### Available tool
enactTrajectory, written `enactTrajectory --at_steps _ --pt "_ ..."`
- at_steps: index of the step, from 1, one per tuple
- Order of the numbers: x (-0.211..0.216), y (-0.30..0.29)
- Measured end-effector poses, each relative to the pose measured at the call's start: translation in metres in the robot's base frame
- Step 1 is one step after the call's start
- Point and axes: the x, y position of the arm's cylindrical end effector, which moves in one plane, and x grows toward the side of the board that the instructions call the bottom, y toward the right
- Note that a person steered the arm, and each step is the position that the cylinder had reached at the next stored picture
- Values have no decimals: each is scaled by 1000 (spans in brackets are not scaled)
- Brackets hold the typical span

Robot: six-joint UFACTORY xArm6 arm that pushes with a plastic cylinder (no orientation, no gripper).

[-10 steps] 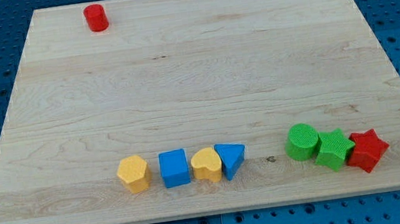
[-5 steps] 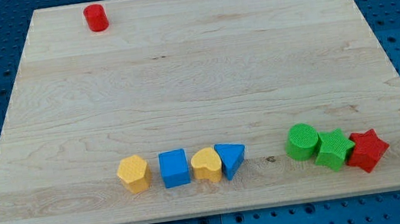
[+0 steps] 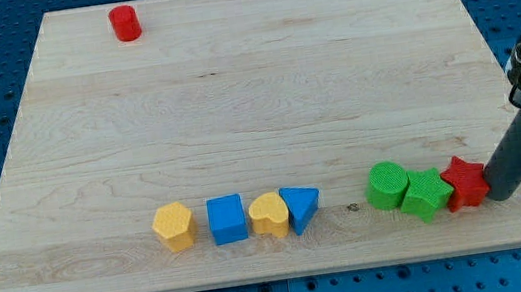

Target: Move the red star below the red circle

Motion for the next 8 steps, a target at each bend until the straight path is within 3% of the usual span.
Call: enactTrajectory --at_steps 2,4,5,7,8 --pt "-32 -25" --pt "25 30" --pt "12 -14" --pt "-85 -120" --pt "-87 -124"
